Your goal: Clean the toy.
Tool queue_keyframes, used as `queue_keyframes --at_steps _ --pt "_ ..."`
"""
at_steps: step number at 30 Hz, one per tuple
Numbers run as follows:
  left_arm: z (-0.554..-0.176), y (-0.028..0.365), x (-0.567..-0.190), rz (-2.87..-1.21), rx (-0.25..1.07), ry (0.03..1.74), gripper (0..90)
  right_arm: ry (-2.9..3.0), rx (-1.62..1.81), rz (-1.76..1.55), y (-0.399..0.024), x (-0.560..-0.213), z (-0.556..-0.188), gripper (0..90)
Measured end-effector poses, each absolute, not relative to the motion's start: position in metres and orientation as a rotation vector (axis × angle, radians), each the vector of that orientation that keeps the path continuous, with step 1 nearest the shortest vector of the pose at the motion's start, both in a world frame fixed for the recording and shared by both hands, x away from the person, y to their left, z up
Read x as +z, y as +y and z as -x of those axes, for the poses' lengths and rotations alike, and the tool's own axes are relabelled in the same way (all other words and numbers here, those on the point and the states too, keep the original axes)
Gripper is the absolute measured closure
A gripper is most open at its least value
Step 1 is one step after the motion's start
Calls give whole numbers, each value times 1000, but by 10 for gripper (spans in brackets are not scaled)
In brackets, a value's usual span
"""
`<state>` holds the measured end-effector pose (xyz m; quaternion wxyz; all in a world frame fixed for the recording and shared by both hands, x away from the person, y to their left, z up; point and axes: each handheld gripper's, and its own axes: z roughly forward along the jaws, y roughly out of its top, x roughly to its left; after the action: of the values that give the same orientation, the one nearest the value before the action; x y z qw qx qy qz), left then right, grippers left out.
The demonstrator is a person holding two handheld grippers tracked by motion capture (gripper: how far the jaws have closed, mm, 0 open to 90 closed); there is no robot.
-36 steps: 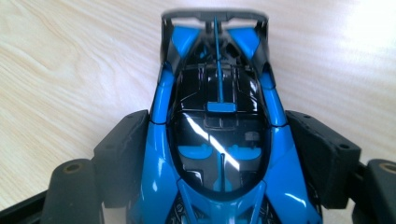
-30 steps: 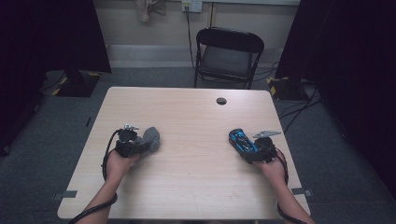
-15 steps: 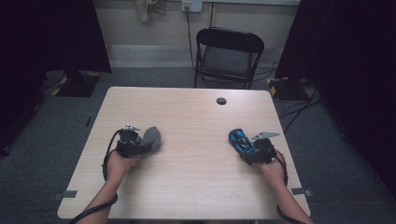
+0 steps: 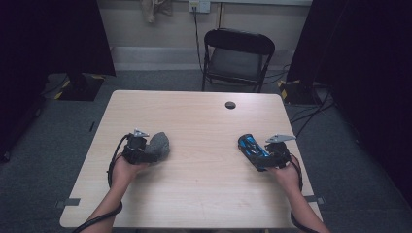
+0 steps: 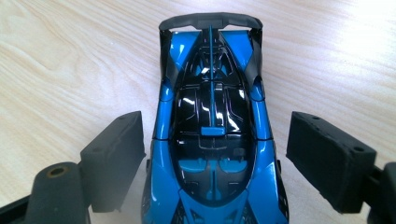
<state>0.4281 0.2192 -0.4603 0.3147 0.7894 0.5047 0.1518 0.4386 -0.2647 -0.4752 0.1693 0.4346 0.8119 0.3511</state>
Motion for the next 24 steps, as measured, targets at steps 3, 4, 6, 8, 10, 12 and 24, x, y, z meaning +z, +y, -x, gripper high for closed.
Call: queue_keyframes --at_steps 3,4,6,8,10,12,24 --pt "-426 219 -457 -2070 404 1326 236 2309 1000 -1245 -266 -473 -437 162" --pt "-425 219 -455 -2065 402 1323 233 2307 1004 -1247 -266 -472 -437 156" --pt "-424 219 -451 -2061 397 1315 225 2307 1013 -1253 -265 -470 -436 143" --pt "-423 219 -447 -2064 403 1304 223 2311 1015 -1236 -264 -467 -435 141" --pt "-422 219 -443 -2059 407 1291 211 2310 1028 -1230 -264 -464 -434 132" --pt "-420 218 -440 -2057 407 1281 209 2296 1038 -1223 -263 -460 -433 125" --pt "-413 207 -431 -2086 416 1204 185 2319 1073 -1140 -250 -453 -424 132"
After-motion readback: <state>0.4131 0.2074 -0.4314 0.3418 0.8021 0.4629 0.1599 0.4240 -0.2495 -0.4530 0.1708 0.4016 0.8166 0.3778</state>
